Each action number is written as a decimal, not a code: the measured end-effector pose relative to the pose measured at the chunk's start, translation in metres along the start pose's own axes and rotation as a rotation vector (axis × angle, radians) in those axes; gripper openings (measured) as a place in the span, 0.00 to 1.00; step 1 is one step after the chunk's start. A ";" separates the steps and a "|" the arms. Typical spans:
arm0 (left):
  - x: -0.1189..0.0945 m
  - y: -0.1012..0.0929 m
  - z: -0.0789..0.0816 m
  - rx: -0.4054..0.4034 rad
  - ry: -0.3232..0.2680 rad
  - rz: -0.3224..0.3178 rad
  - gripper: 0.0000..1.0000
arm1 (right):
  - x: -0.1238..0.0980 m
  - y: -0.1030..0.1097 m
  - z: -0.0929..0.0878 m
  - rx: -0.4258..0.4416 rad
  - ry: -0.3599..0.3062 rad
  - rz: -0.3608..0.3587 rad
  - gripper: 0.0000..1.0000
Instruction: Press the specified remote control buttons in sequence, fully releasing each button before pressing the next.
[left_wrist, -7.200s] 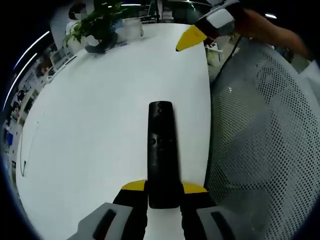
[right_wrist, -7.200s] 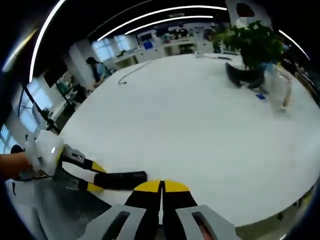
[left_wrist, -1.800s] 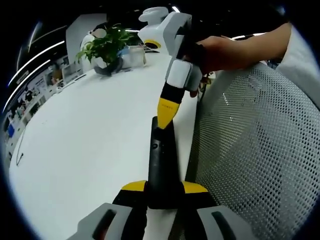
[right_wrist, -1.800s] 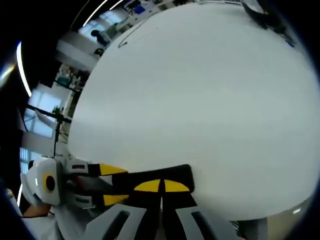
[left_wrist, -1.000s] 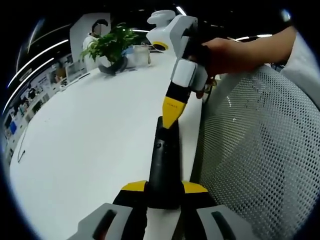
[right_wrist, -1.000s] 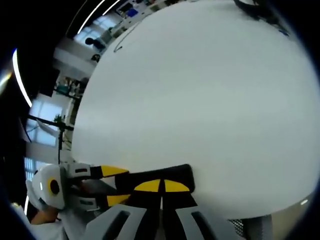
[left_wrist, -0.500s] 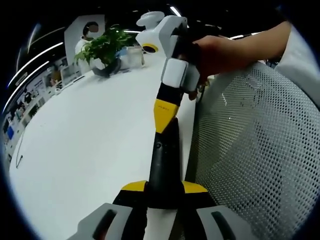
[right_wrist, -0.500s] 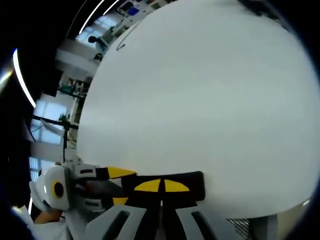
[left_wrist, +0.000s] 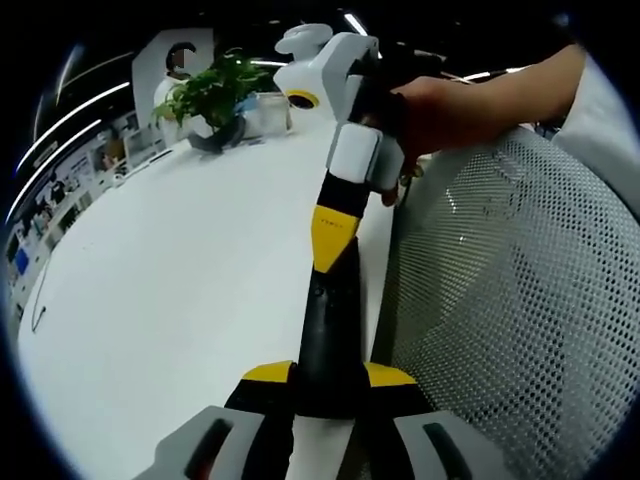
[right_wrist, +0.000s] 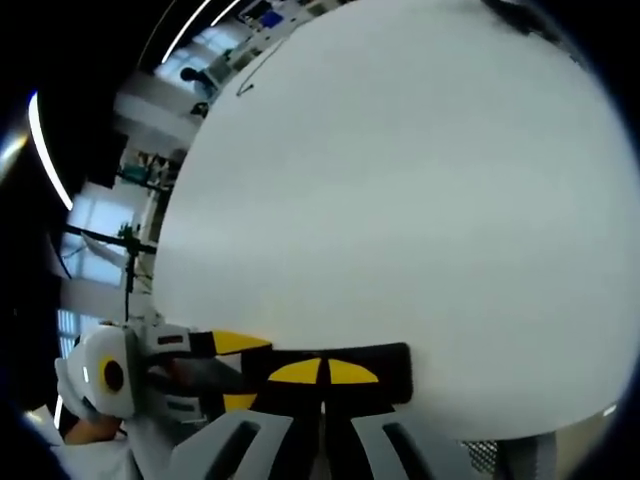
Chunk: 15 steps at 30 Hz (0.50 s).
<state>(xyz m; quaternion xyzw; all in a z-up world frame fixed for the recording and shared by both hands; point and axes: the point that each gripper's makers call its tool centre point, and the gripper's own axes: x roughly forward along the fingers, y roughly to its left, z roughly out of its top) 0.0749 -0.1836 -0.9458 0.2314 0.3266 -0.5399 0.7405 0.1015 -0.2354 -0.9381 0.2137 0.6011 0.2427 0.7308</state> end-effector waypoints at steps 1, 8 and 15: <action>0.000 0.000 0.000 0.001 0.001 -0.001 0.24 | 0.000 0.000 0.000 -0.001 -0.001 0.001 0.00; 0.000 0.000 0.001 -0.002 -0.005 0.001 0.24 | 0.000 0.000 0.001 0.004 -0.008 0.008 0.00; 0.000 0.001 0.001 -0.001 -0.006 0.003 0.24 | 0.001 0.000 0.002 0.005 -0.010 0.001 0.00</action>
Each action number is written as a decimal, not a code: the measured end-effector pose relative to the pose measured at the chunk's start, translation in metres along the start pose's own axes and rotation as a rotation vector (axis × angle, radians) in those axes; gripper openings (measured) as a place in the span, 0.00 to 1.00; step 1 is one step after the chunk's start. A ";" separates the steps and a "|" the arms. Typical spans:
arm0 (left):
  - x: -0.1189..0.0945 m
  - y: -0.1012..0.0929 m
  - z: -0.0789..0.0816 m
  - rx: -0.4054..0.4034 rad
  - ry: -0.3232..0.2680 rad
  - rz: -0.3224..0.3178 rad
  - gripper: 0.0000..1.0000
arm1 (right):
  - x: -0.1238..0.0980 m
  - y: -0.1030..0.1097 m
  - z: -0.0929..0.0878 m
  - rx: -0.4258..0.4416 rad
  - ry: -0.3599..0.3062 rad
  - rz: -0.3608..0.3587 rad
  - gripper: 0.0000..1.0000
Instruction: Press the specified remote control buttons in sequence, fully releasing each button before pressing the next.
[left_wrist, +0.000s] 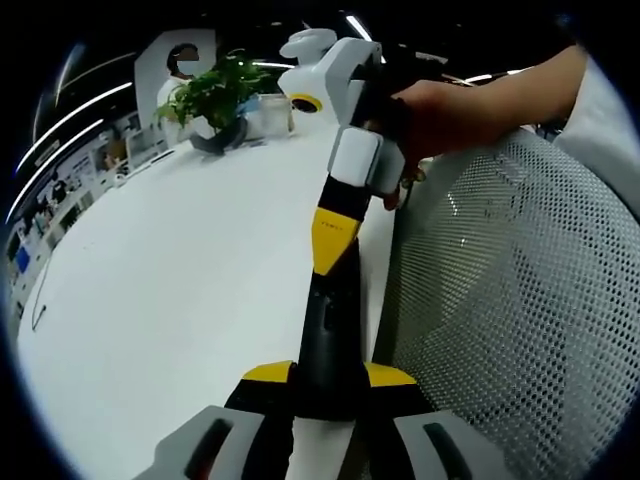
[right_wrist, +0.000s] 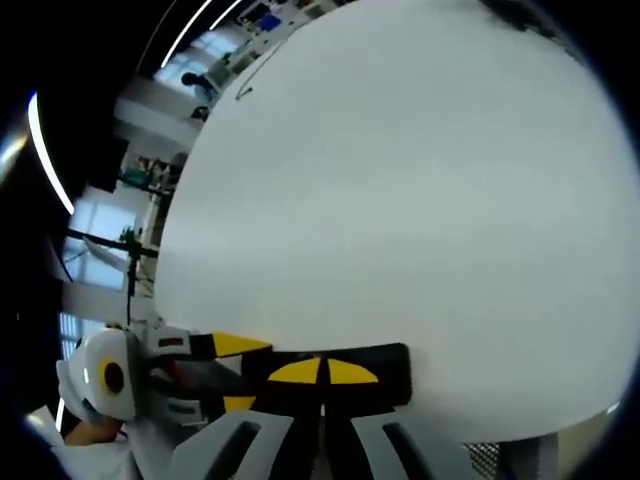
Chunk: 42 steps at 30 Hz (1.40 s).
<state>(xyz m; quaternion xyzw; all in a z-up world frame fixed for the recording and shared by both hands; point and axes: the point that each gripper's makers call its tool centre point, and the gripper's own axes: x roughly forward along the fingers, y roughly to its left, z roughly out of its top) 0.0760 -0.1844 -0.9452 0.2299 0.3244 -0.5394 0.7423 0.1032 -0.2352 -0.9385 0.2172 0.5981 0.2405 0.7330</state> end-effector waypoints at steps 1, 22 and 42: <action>0.000 0.000 0.000 -0.001 0.000 0.000 0.24 | 0.000 0.000 0.000 -0.003 -0.001 -0.004 0.00; 0.000 0.000 0.000 0.002 0.005 0.002 0.24 | -0.006 0.002 0.005 -0.005 -0.026 -0.004 0.00; 0.001 0.001 0.001 0.002 0.002 0.001 0.24 | 0.000 -0.003 0.003 -0.158 0.017 -0.172 0.00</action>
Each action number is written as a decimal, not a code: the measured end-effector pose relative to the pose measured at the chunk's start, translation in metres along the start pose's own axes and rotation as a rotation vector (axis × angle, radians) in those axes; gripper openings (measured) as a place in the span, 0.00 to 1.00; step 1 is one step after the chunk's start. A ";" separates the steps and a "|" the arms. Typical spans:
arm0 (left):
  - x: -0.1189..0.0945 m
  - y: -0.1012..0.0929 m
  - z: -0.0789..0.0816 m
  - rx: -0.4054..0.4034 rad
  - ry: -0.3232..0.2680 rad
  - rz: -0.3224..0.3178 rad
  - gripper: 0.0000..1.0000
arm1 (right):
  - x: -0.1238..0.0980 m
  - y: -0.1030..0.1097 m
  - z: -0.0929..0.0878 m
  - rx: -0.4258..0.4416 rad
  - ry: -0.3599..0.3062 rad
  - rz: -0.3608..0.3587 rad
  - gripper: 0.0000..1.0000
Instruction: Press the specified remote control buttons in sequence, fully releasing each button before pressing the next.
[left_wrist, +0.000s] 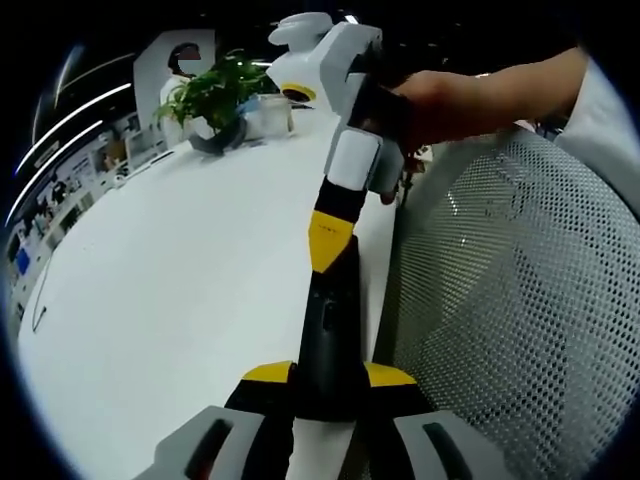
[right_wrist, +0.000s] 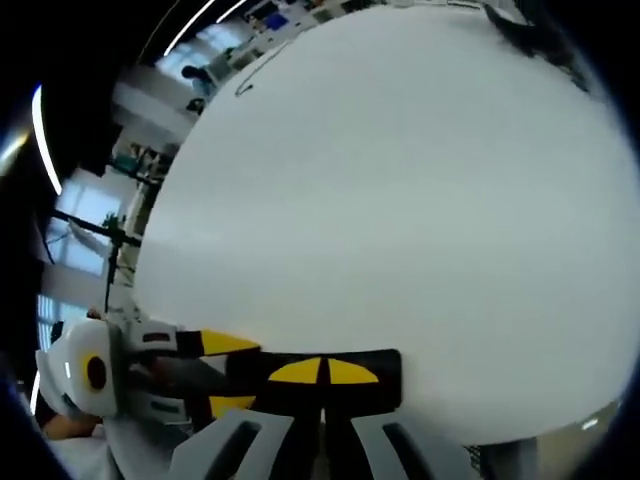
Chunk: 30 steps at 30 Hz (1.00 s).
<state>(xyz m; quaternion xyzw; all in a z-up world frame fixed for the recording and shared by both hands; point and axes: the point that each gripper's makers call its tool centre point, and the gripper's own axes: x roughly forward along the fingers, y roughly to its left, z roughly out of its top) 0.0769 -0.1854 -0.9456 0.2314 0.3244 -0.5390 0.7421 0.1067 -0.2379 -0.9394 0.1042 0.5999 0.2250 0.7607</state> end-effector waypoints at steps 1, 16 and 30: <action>0.000 0.000 0.000 -0.001 -0.001 0.000 0.24 | 0.001 0.000 0.000 -0.011 -0.001 -0.007 0.00; 0.000 0.000 0.000 0.002 -0.008 -0.003 0.24 | -0.003 -0.001 0.000 0.102 -0.070 0.064 0.00; 0.000 0.000 0.000 0.015 -0.008 -0.009 0.24 | -0.003 0.012 -0.013 0.091 0.011 0.112 0.00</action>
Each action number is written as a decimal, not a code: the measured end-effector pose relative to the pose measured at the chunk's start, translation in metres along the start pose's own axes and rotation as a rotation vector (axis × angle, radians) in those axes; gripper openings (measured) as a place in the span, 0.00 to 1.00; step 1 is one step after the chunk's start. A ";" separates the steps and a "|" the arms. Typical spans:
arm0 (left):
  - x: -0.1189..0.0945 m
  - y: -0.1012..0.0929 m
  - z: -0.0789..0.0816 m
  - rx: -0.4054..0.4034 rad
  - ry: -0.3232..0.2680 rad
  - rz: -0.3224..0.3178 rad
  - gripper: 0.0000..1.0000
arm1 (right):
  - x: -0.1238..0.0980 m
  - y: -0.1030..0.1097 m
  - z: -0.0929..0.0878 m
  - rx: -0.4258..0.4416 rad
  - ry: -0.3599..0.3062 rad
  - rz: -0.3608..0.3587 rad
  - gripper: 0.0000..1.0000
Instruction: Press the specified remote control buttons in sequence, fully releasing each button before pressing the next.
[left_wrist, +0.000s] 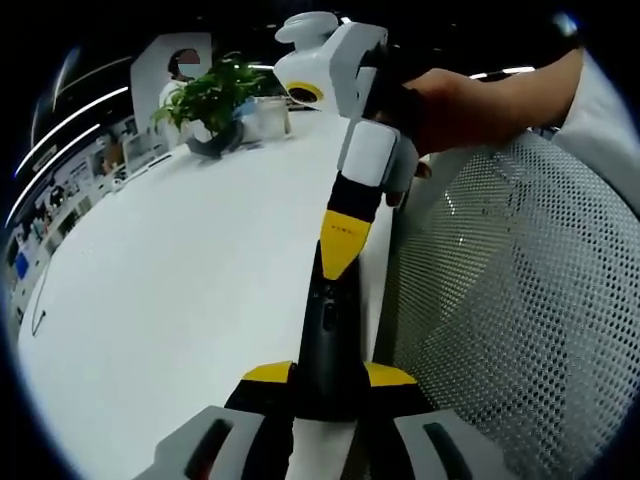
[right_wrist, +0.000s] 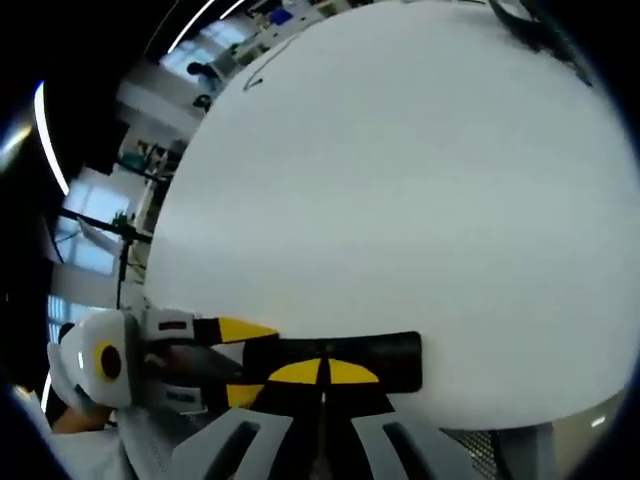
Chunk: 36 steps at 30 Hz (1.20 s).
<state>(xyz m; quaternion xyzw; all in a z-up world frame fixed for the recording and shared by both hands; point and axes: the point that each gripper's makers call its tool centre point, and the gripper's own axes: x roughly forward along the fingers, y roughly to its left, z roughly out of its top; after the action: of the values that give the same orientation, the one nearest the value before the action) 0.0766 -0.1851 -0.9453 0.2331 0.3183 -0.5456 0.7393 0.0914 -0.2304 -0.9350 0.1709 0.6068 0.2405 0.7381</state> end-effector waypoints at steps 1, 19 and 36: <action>0.000 0.000 0.000 0.000 0.000 0.000 0.24 | 0.000 0.000 0.000 -0.001 0.000 0.002 0.00; 0.000 -0.001 0.000 0.013 -0.001 0.002 0.24 | 0.002 -0.002 -0.001 0.008 0.007 -0.002 0.00; 0.000 0.000 0.000 0.003 -0.005 0.001 0.24 | -0.006 -0.008 -0.010 0.037 0.063 -0.027 0.00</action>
<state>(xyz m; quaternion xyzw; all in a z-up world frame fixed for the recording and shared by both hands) 0.0766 -0.1854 -0.9453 0.2333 0.3154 -0.5463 0.7401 0.0820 -0.2406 -0.9364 0.1686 0.6364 0.2249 0.7183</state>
